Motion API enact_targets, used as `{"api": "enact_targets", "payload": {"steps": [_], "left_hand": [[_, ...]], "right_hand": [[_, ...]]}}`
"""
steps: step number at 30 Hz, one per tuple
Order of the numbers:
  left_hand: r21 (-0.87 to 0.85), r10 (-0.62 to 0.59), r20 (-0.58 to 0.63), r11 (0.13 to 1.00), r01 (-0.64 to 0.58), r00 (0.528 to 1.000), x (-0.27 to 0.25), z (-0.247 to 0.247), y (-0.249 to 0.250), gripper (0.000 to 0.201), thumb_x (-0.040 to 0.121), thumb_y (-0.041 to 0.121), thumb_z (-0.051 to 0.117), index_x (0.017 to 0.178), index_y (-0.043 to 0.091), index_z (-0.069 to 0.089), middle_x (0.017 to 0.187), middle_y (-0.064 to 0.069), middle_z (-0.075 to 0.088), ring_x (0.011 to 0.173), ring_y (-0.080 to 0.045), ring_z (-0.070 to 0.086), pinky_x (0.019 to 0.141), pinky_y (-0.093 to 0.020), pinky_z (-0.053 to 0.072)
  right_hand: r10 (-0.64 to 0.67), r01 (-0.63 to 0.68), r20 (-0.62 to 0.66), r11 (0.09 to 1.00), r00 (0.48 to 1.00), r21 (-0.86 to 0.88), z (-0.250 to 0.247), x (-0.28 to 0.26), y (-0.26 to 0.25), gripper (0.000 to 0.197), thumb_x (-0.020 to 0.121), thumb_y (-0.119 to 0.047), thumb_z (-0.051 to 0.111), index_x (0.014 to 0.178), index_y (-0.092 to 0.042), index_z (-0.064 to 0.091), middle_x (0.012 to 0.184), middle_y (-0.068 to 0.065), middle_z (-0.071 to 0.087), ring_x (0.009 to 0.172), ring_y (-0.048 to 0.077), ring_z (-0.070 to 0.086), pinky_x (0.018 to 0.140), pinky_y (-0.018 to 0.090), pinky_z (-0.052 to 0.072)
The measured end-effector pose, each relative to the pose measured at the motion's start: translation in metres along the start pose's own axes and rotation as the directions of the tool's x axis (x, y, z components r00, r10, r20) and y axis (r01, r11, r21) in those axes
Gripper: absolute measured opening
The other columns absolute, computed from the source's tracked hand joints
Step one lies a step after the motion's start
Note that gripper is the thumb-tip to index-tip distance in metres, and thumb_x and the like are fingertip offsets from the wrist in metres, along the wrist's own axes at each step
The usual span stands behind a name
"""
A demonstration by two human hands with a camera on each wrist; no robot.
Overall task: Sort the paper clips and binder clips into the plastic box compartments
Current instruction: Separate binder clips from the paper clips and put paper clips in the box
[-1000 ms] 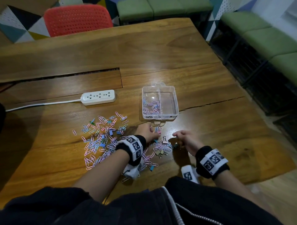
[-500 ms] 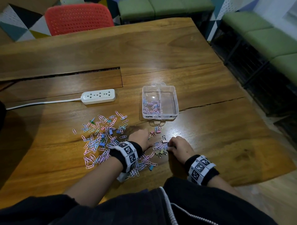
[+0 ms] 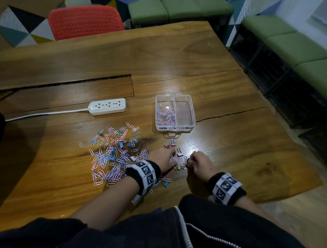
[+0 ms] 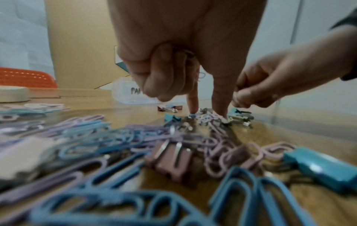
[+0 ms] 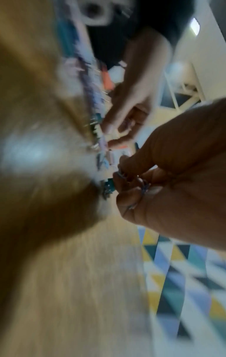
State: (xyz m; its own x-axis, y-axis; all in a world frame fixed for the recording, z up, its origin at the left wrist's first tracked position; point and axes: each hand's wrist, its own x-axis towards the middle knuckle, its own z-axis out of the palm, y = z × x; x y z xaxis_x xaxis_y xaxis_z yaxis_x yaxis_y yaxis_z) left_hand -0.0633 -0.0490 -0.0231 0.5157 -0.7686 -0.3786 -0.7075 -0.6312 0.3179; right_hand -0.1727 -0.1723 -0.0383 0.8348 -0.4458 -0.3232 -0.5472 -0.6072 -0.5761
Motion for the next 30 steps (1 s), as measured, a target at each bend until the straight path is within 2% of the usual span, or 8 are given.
{"api": "enact_targets", "payload": {"steps": [5, 12, 15, 18, 22, 24, 27, 30], "left_hand": [[0.007, -0.026, 0.011, 1.0, 0.026, 1.0, 0.004, 0.004, 0.013, 0.03, 0.092, 0.032, 0.049, 0.113, 0.011, 0.054, 0.111, -0.01, 0.063, 0.102, -0.027, 0.06, 0.081, -0.035, 0.05], [0.035, -0.014, 0.067, 0.999, 0.012, 0.998, 0.002, 0.009, 0.017, 0.026, 0.094, 0.027, 0.043, 0.108, 0.007, 0.051, 0.106, -0.011, 0.061, 0.097, -0.027, 0.059, 0.077, -0.034, 0.048], [-0.13, -0.051, 0.057, 0.99, 0.058, 0.997, -0.001, 0.006, 0.011, 0.028, 0.094, 0.029, 0.04, 0.107, 0.008, 0.052, 0.104, -0.01, 0.062, 0.092, -0.025, 0.059, 0.078, -0.034, 0.048], [-0.514, -0.142, 0.064, 0.844, 0.154, 0.988, -0.001, -0.004, 0.001, 0.029, 0.096, 0.019, 0.034, 0.094, 0.002, 0.058, 0.091, -0.015, 0.057, 0.081, -0.022, 0.054, 0.072, -0.029, 0.043], [-0.958, -0.073, 0.256, 0.113, 0.263, 0.964, -0.004, -0.011, -0.015, 0.031, 0.084, 0.001, 0.02, 0.058, 0.01, 0.035, 0.047, 0.002, 0.035, 0.031, -0.005, 0.026, 0.033, -0.01, 0.017], [-0.966, -0.013, 0.243, -0.092, 0.241, 0.97, -0.008, -0.013, -0.02, 0.03, 0.082, 0.002, 0.017, 0.058, 0.009, 0.035, 0.041, 0.005, 0.037, 0.029, -0.004, 0.025, 0.03, -0.008, 0.015], [-0.961, -0.061, 0.268, -0.095, 0.261, 0.962, -0.006, -0.011, -0.019, 0.037, 0.091, 0.02, 0.029, 0.058, 0.011, 0.042, 0.044, 0.005, 0.045, 0.029, -0.005, 0.03, 0.03, -0.008, 0.021], [-0.9, -0.153, 0.29, 0.292, 0.323, 0.945, 0.0, -0.008, -0.01, 0.033, 0.095, 0.023, 0.042, 0.064, 0.015, 0.047, 0.054, 0.003, 0.047, 0.031, -0.002, 0.034, 0.03, -0.012, 0.025]], "right_hand": [[0.119, -0.134, 0.065, 0.772, 0.991, 0.621, -0.018, -0.007, -0.001, 0.015, 0.086, -0.004, 0.053, 0.08, -0.017, 0.056, 0.082, 0.001, 0.057, 0.074, 0.013, 0.055, 0.064, 0.019, 0.044], [0.163, -0.385, 0.35, 0.329, 0.923, 0.862, -0.027, -0.009, -0.002, 0.026, 0.094, -0.015, 0.038, 0.074, -0.008, 0.053, 0.069, 0.004, 0.049, 0.058, 0.013, 0.046, 0.048, 0.018, 0.04], [0.175, -0.304, 0.252, 0.636, 0.952, 0.709, -0.023, -0.005, -0.001, 0.019, 0.088, -0.017, 0.052, 0.069, -0.015, 0.05, 0.068, 0.001, 0.05, 0.059, 0.013, 0.045, 0.057, 0.022, 0.038], [0.028, -0.056, 0.137, 0.976, 0.99, 0.208, -0.021, 0.0, -0.001, 0.013, 0.081, -0.009, 0.062, 0.084, -0.022, 0.059, 0.083, 0.001, 0.057, 0.076, 0.015, 0.051, 0.074, 0.027, 0.043], [-0.114, 0.148, 0.205, 0.976, 0.972, -0.16, -0.021, 0.001, -0.001, 0.024, 0.083, -0.022, 0.061, 0.107, -0.022, 0.059, 0.1, 0.001, 0.049, 0.09, 0.012, 0.043, 0.08, 0.022, 0.036], [-0.159, 0.202, 0.215, 0.959, 0.964, -0.2, -0.021, 0.001, -0.004, 0.023, 0.085, -0.024, 0.058, 0.108, -0.019, 0.058, 0.097, -0.001, 0.045, 0.09, 0.011, 0.041, 0.079, 0.022, 0.036], [-0.162, 0.225, 0.248, 0.941, 0.955, -0.252, -0.019, 0.001, -0.006, 0.025, 0.087, -0.023, 0.055, 0.108, -0.011, 0.055, 0.106, 0.004, 0.048, 0.095, 0.014, 0.044, 0.085, 0.025, 0.04], [-0.137, 0.198, 0.253, 0.952, 0.958, -0.234, -0.016, 0.003, -0.003, 0.023, 0.087, -0.022, 0.055, 0.103, -0.006, 0.054, 0.105, 0.005, 0.045, 0.09, 0.014, 0.042, 0.083, 0.023, 0.037]]}}
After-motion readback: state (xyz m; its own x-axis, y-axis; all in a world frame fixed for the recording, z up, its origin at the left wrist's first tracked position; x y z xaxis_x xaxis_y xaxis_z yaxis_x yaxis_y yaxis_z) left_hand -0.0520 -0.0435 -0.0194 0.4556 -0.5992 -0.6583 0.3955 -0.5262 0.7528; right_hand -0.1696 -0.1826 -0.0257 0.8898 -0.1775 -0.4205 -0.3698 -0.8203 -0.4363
